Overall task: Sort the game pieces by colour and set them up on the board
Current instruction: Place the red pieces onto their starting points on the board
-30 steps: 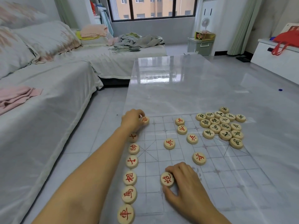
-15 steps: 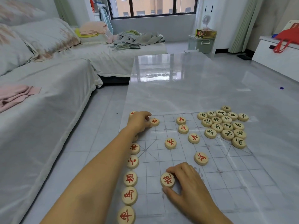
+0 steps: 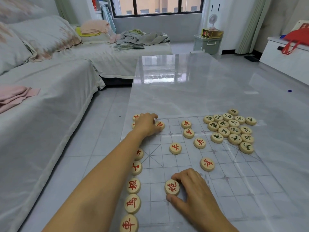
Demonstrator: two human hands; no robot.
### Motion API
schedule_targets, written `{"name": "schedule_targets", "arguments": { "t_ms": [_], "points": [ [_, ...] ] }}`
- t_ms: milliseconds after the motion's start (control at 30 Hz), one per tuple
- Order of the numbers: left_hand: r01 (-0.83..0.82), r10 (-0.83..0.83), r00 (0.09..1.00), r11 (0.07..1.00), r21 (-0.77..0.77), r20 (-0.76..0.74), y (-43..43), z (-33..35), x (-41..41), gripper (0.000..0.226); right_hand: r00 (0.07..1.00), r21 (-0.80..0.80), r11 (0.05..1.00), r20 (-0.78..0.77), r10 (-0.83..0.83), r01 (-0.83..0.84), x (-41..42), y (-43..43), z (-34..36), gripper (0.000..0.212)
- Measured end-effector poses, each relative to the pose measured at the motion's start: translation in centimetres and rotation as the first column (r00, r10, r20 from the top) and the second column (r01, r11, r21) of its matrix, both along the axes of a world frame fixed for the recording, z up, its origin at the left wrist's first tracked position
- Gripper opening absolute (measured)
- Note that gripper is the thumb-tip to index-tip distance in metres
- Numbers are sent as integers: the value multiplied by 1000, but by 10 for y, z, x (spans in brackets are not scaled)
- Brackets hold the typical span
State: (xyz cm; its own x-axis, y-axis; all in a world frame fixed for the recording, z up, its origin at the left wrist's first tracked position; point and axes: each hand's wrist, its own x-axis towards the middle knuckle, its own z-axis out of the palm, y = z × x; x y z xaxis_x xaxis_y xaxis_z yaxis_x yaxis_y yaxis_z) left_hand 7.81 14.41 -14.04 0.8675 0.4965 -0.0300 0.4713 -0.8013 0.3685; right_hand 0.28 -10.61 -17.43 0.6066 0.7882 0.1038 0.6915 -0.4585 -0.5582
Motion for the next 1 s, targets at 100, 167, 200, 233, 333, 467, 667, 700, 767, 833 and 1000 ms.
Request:
{"name": "schedule_targets", "arguments": {
  "t_ms": [100, 167, 200, 233, 333, 467, 667, 700, 767, 833, 1000],
  "points": [
    [-32, 31, 999, 999, 27, 27, -8, -4, 3, 49, 1000, 11, 1000, -6, -7, 7, 0, 0, 0, 43],
    [-22, 22, 1000, 999, 44, 19, -8, -4, 4, 40, 1000, 16, 1000, -1, 2, -2, 1, 0, -2, 46],
    [-3, 3, 1000, 1000, 18, 7, -6, -3, 4, 38, 1000, 19, 1000, -7, 5, -4, 2, 0, -2, 49],
    [24, -24, 1000, 1000, -19, -11, -4, 0, 4, 37, 1000, 24, 1000, -12, 3, -3, 2, 0, -2, 53],
    [92, -96, 994, 992, -89, -45, 2, 5, 0, 40, 1000, 29, 1000, -9, 1, 0, 1, 1, -1, 54],
    [100, -104, 994, 990, -103, -38, 1, 7, -3, 51, 1000, 18, 1000, -11, 6, -6, 0, 0, 3, 39],
    [35, -37, 999, 996, -88, -16, 1, 5, 0, 38, 1000, -10, 1000, -25, 2, -2, -1, 1, 4, 39],
    [39, -41, 999, 994, -100, -17, 2, 5, 0, 37, 1000, -15, 1000, -25, 0, -1, -1, 1, 4, 40],
    [40, -42, 999, 992, -118, -17, 3, 4, -1, 38, 1000, -19, 1000, -27, -2, 2, -1, 1, 4, 40],
    [31, -32, 999, 993, -117, -8, 2, 4, -1, 38, 1000, -18, 1000, -27, -2, 1, -1, 1, 4, 40],
    [7, -5, 1000, 994, -108, 21, -1, 3, -2, 38, 1000, -14, 1000, -21, -2, 2, -1, 1, 3, 39]
  ]
}}
